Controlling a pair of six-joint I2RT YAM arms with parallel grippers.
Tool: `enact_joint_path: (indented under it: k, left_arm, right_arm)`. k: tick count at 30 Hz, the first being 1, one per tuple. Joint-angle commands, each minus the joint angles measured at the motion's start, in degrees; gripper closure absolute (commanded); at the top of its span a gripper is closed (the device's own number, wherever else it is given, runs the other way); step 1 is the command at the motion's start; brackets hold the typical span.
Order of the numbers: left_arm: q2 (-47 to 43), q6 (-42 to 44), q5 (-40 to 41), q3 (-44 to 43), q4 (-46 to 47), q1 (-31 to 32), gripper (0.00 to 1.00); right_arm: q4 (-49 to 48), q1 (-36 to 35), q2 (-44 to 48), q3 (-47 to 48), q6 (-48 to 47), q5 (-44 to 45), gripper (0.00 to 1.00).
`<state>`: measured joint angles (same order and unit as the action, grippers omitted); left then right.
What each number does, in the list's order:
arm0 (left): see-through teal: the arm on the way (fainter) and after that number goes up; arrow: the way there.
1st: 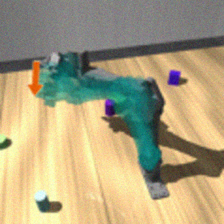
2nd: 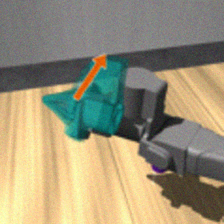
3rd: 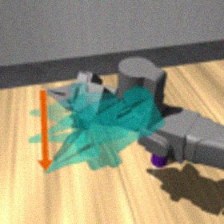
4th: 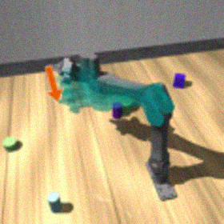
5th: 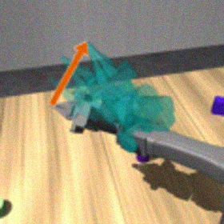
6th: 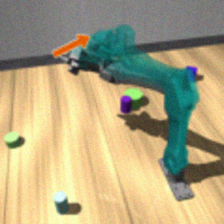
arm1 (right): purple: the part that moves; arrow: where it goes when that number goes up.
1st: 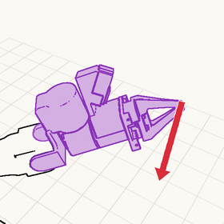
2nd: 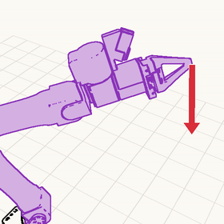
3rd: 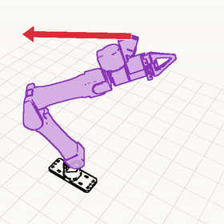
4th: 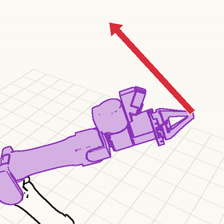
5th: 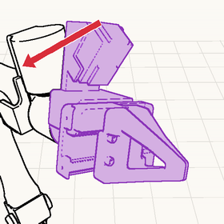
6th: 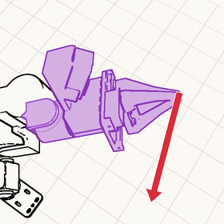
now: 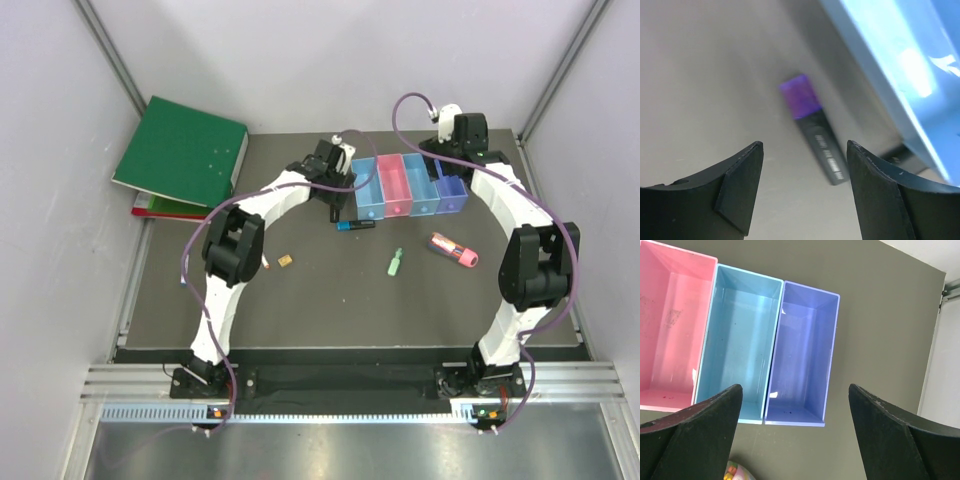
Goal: Sort the stationery into containers
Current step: Pick up the pen from the center of the board.
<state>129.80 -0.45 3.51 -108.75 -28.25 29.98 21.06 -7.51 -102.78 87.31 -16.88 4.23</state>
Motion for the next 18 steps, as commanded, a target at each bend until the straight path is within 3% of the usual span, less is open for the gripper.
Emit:
enact_joint_path:
  k: [1,13,16,18]
  left_arm:
    - [1.42,-3.07,-1.49,-1.64,0.30,0.96,0.27]
    - [4.41,-3.07,1.59,0.03,1.27,1.49,0.31]
    - [5.29,-2.72,2.47,-0.15,1.27,1.49,0.44]
    - [5.55,-2.63,3.17,-0.06,1.09,1.49,0.67]
  right_arm:
    - [-1.19,-0.84,3.20,-0.21,0.01,-0.27,0.13]
    - [-1.11,-0.93,4.08,0.14,0.36,-1.06,0.13]
    - [-0.58,-0.93,4.34,0.67,0.62,-1.42,0.13]
    - [-0.23,-0.93,4.52,0.93,0.71,-1.50,0.13]
